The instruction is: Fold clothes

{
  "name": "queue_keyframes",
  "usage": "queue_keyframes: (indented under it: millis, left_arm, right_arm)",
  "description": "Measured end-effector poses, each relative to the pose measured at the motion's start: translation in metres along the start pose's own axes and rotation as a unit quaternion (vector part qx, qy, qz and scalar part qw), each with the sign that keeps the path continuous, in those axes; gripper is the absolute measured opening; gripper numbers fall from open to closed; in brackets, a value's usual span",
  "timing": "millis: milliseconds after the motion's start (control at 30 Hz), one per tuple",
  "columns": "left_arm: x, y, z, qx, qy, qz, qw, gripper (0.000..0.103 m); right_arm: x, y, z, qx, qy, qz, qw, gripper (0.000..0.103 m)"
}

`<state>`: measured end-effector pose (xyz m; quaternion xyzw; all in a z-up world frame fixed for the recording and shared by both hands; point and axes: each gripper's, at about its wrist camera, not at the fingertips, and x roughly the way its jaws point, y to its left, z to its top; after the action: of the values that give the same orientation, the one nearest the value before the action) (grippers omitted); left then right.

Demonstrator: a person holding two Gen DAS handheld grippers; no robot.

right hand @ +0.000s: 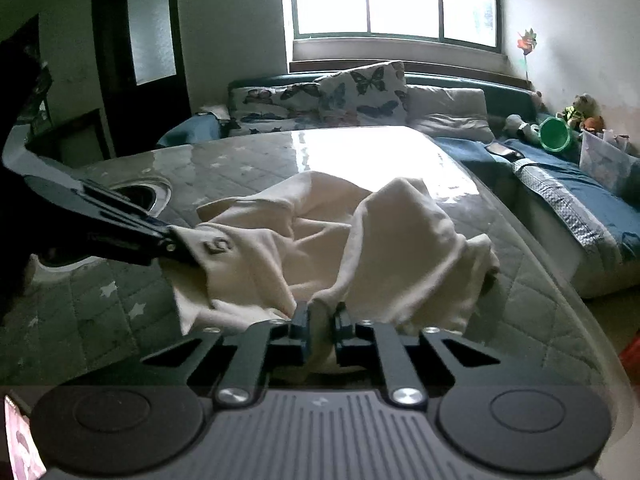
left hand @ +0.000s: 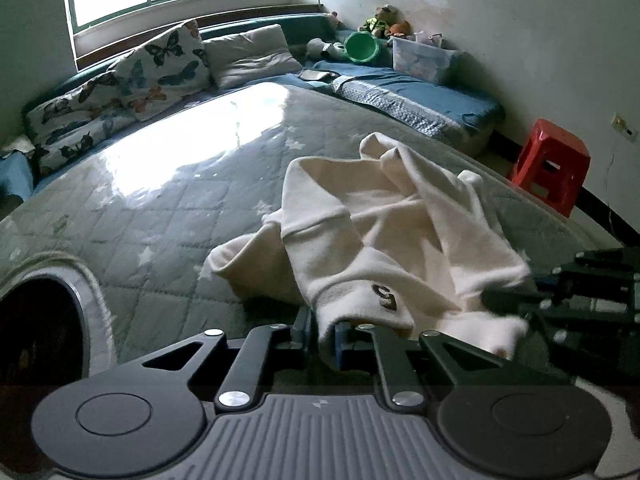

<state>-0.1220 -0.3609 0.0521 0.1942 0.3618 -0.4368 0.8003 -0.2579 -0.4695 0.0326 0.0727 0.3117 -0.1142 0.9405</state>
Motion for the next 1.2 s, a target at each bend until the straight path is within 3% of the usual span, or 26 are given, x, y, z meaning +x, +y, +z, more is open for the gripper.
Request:
queue_keyframes:
  millis: [200,433,533,600,700,767,867,967,1200]
  left_arm:
    - [-0.028,0.009,-0.018,-0.003,-0.009,-0.003,1.0000,0.012]
    - [-0.063,0.016,-0.056,0.003,0.008,-0.019,0.9998,0.013]
    - [-0.070,0.017,-0.069,0.007,0.025,-0.031,0.9992,0.018]
    - [-0.074,0.018,-0.071,0.010,0.027,-0.032,0.9991,0.031]
    - [-0.082,0.019,-0.065,0.021,0.010,-0.030,0.9993,0.045]
    - [-0.086,0.022,-0.060,0.022,0.000,-0.034,0.9992,0.055]
    - [-0.089,0.027,-0.052,0.015,-0.015,-0.041,0.9989,0.065]
    - [-0.086,0.031,-0.041,0.014,-0.025,-0.035,0.9990,0.071]
    - [-0.078,0.023,-0.030,0.039,-0.025,-0.062,0.9970,0.079]
  right_arm:
    - [-0.020,0.004,-0.006,-0.003,-0.005,0.028,1.000,0.008]
    - [-0.046,0.027,-0.027,-0.028,0.041,0.117,0.992,0.008]
    - [-0.054,0.031,-0.031,-0.031,0.063,0.139,0.988,0.010]
    - [-0.058,0.027,-0.027,-0.023,0.062,0.141,0.988,0.017]
    - [-0.063,0.016,-0.011,-0.004,0.044,0.139,0.989,0.022]
    - [-0.064,0.009,0.001,0.005,0.031,0.131,0.991,0.033]
    - [-0.059,0.005,0.017,0.007,0.009,0.108,0.994,0.035]
    - [-0.043,0.005,0.032,-0.002,-0.007,0.069,0.998,0.044]
    - [0.009,0.007,0.047,0.016,0.000,0.030,0.999,0.044]
